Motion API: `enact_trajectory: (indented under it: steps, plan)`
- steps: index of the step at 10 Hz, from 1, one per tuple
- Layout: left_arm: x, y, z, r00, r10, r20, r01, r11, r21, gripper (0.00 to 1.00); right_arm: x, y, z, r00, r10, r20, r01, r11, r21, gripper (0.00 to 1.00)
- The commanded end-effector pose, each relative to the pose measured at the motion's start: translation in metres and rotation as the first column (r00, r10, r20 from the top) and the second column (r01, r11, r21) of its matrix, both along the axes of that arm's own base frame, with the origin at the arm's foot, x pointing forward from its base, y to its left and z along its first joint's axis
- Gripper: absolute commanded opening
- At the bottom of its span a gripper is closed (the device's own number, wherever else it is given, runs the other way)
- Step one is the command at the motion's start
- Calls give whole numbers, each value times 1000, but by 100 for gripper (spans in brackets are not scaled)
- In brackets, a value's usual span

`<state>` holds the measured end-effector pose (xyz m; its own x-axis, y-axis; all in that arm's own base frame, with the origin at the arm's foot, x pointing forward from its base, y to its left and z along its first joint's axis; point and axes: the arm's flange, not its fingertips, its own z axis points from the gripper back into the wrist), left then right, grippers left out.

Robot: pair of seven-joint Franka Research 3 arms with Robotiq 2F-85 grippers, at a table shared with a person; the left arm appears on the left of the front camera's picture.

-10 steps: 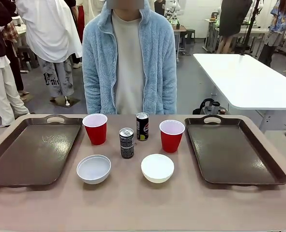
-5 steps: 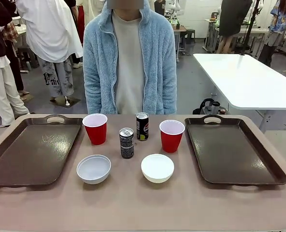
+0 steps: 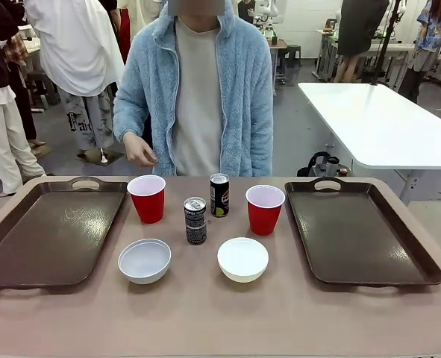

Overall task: Prepare tableware on both trays.
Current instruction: Pick up a Picnic Bowl from the table and place it on a Handle tray.

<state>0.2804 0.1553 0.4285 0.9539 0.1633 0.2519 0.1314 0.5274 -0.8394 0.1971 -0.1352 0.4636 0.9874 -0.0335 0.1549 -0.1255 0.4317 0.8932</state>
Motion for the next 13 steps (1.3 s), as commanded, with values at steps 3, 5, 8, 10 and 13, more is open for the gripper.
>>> enact_trajectory:
  steps: [3, 5, 8, 10, 13]
  plan:
    - [1, -2, -3, 1000, -2, -3, 2, 999, -32, 100, 1, 2, 1, 1000, 7, 3, -7, 1000, 3, 100]
    - [1, -2, -3, 1000, -2, -3, 2, 999, -32, 100, 1, 2, 1, 1000, 7, 3, -7, 1000, 3, 100]
    - [1, -2, -3, 1000, -2, -3, 2, 999, -32, 100, 1, 2, 1, 1000, 7, 3, -7, 1000, 3, 100]
    - [1, -2, -3, 1000, -2, -3, 2, 999, -32, 100, 1, 2, 1, 1000, 7, 3, -7, 1000, 3, 100]
    - [1, -2, -3, 1000, -2, -3, 2, 999, -32, 100, 0, 0, 0, 1000, 0, 0, 0, 1000, 0, 100]
